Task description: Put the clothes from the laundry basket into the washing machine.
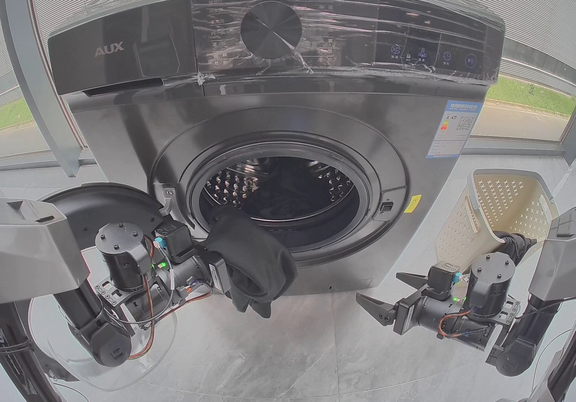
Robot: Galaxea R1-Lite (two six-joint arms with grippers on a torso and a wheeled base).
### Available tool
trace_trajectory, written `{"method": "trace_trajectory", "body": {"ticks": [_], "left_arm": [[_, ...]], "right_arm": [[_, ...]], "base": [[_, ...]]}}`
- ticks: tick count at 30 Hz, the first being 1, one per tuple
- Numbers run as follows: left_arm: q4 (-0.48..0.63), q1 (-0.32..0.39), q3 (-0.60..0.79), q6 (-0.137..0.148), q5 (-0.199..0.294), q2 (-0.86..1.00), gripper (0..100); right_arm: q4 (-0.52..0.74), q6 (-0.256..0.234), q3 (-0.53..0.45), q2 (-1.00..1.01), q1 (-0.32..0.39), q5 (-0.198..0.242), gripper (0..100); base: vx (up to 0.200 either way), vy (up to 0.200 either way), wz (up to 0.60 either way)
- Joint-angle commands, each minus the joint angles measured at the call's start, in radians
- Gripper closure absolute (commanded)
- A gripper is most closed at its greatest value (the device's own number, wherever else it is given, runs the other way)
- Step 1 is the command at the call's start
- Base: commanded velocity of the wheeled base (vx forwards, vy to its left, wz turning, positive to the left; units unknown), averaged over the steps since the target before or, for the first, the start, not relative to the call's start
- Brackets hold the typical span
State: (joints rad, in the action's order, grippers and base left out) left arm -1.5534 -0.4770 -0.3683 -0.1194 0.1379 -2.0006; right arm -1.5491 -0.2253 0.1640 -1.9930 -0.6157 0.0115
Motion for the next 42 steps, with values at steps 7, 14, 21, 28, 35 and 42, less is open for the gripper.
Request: {"method": "trace_trajectory", "body": {"ticks": [7,14,21,28,35,42], "left_arm": [[-0.004,-0.003,0.002,-0.002,0.000,-0.015,100],[-0.004,-0.045,0.029,0.000,-0.003,-0.006,100],[-0.004,-0.130,0.043,-0.002,-0.024,-0.001,100],[-0.001,-0.147,-0.047,-0.008,-0.024,-0.072,100],[-0.002,-0.146,-0.195,-0.014,-0.092,-0.213,100],[0.001,-0.147,-0.376,-0.060,-0.152,-0.319,100]], "right_arm": [[0.000,0.000,0.000,-0.003,-0.002,0.001,0],[0.001,0.000,-0.028,0.013,-0.018,0.008,0],[0.001,0.001,-0.110,0.080,-0.137,0.041,0],[0.003,0.006,-0.129,0.086,-0.167,0.042,0],[0.003,0.012,-0.127,0.088,-0.179,0.042,0],[0.001,0.017,-0.127,0.092,-0.179,0.041,0]], "base": [[0.029,0.000,0.00],[0.057,0.000,0.00],[0.000,0.000,0.00],[0.000,0.000,0.00],[0.000,0.000,0.00],[0.000,0.000,0.00]]}}
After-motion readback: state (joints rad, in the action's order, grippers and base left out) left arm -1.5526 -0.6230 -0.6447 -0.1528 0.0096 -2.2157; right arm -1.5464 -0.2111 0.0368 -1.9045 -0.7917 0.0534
